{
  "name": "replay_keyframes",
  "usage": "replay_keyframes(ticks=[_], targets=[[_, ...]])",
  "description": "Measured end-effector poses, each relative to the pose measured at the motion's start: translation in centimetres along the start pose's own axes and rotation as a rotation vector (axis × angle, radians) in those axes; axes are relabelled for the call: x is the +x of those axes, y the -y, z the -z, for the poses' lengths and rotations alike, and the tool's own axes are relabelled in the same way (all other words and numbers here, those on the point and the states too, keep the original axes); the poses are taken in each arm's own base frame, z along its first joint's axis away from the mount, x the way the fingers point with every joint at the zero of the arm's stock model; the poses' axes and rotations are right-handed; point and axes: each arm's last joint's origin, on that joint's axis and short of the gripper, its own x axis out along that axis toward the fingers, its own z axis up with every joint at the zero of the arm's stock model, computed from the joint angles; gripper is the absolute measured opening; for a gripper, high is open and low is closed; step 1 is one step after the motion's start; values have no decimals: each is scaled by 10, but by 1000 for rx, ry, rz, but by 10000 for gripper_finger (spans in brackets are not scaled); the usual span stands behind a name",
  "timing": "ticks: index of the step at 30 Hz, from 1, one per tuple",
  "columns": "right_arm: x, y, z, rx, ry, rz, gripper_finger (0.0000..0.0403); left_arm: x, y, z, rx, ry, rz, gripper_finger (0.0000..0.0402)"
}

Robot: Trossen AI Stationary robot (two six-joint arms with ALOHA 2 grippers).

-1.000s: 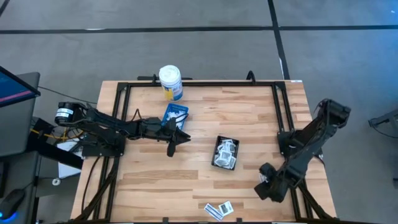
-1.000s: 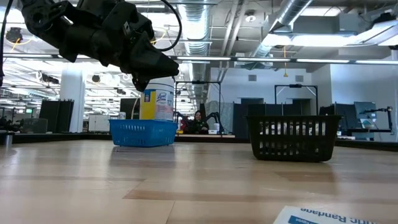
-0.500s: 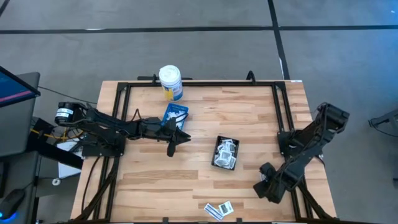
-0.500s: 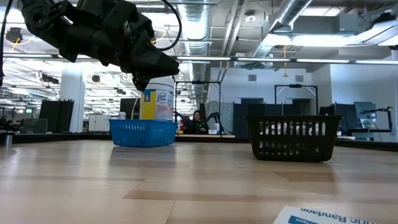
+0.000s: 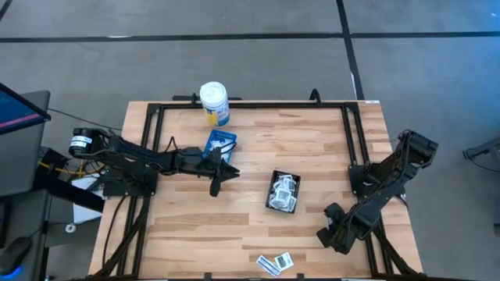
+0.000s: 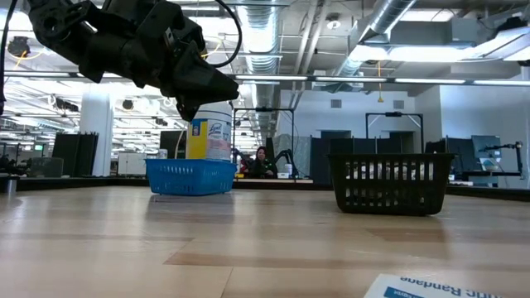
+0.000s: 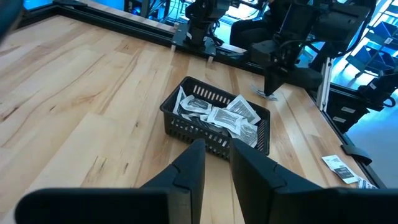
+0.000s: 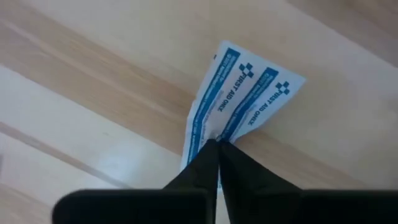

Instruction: Pick & Place First Aid Supplies

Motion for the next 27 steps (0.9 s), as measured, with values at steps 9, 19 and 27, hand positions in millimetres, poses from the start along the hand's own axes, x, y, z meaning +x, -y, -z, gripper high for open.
replay_keyframes(ticks=[9, 19, 27], targets=[[-29, -25, 3, -108, 116, -36, 2, 0, 0, 0, 0, 2, 0, 76], [-89, -69, -4, -403, 636, -243, 1, 0, 1, -1, -31, 15, 6, 76], [-95, -87, -62, -374, 1290, -95, 3, 0, 1, -2, -56, 21, 9, 76]])
